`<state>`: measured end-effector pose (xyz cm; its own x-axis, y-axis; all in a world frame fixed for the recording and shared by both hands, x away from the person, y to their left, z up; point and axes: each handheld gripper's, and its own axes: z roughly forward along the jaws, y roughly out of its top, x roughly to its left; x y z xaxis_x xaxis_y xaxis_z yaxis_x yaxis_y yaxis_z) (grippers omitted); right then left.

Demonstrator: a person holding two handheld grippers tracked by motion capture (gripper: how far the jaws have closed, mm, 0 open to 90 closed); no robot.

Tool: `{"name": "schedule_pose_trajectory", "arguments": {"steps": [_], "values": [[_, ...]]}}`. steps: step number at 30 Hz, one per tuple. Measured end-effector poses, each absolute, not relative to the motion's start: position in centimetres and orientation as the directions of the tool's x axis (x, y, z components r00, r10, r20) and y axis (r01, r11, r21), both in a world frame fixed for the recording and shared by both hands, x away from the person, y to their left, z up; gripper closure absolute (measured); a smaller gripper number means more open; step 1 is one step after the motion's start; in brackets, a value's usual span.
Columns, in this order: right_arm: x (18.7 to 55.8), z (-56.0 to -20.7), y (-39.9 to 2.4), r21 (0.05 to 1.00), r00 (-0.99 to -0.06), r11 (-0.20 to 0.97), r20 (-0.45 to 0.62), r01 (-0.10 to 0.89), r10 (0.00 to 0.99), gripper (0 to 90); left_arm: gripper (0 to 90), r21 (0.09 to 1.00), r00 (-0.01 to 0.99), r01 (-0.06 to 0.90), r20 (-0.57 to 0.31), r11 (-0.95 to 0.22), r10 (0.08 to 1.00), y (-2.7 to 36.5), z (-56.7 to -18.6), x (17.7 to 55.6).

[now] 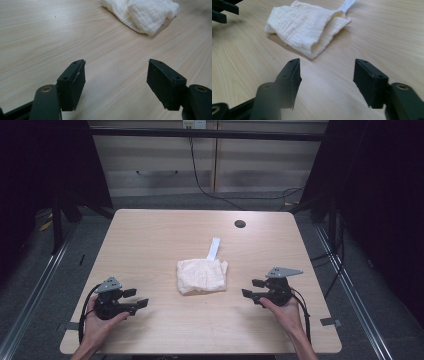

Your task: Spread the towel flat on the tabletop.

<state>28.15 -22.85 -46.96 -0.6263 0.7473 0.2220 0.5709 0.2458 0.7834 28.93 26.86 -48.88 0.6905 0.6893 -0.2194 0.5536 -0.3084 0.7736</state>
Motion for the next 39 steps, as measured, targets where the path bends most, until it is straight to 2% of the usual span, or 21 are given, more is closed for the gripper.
{"name": "schedule_pose_trajectory", "arguments": {"steps": [14, 20, 29, 39], "values": [[32.5, -46.9, -19.8, 0.777, -0.687, 0.286, 0.244, 0.561, 0.684, 46.1, 30.5, 0.768, 0.700, 0.561, -0.241, -0.309, 0.672, 26.9, -48.8, 28.8], [34.6, -46.4, -17.4, 0.764, -0.727, 0.343, 0.229, 0.546, 0.647, 47.5, 30.7, 0.775, 0.704, 0.554, -0.242, -0.303, 0.667, 26.8, -48.8, 28.7], [37.1, -46.7, -15.4, 0.746, -0.750, 0.389, 0.219, 0.541, 0.624, 48.3, 27.1, 0.779, 0.706, 0.546, -0.230, -0.309, 0.670, 26.7, -48.8, 28.6], [39.0, -47.5, -12.5, 0.711, -0.759, 0.424, 0.240, 0.562, 0.605, 44.8, 27.2, 0.779, 0.703, 0.545, -0.224, -0.310, 0.675, 26.8, -48.7, 28.6]]}}
